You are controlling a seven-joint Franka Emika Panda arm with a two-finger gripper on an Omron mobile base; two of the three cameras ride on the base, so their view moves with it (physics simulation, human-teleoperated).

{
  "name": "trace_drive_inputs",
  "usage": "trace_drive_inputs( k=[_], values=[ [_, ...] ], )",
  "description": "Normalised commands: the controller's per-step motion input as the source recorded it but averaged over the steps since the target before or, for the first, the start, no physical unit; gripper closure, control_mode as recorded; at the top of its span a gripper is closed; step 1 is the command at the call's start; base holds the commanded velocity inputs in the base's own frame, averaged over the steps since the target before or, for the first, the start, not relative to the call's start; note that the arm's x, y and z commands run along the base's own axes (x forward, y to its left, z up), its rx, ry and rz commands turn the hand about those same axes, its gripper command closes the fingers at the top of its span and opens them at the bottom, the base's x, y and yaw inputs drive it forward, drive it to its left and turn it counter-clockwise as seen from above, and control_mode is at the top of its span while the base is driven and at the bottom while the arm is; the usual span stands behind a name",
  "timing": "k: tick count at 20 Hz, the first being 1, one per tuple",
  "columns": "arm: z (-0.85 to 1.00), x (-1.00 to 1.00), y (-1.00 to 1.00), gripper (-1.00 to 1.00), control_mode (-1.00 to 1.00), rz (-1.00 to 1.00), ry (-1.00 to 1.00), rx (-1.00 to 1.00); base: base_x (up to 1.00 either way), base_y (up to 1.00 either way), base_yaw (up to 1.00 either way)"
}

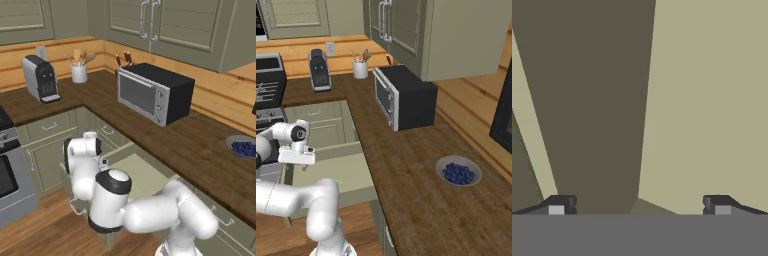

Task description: Take a straw from the drawer in front and place it inside the glass cup on the dining counter.

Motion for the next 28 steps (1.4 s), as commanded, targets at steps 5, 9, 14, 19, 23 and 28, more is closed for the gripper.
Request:
trace_drive_inputs(
  k=[5,9,14,19,23,28],
  values=[
    [0.24,-0.38,0.05,-1.00,-1.00,-0.08,-0.34,-0.02,0.00,0.00,0.00],
    [0.32,0.00,-0.91,-1.00,-1.00,-0.19,-0.25,-0.06,0.00,0.00,0.00],
    [0.04,0.01,-1.00,-1.00,-1.00,-0.13,-0.19,-0.03,0.00,0.00,0.00],
    [0.00,0.07,-0.75,-1.00,-1.00,-0.02,-0.15,-0.04,0.00,0.00,0.00],
    [-0.06,0.00,-0.40,-1.00,-1.00,0.00,-0.11,-0.05,0.00,0.00,0.00],
    [-0.34,0.00,-0.19,-1.00,-1.00,0.05,-0.08,-0.05,0.00,0.00,0.00]
  ],
)
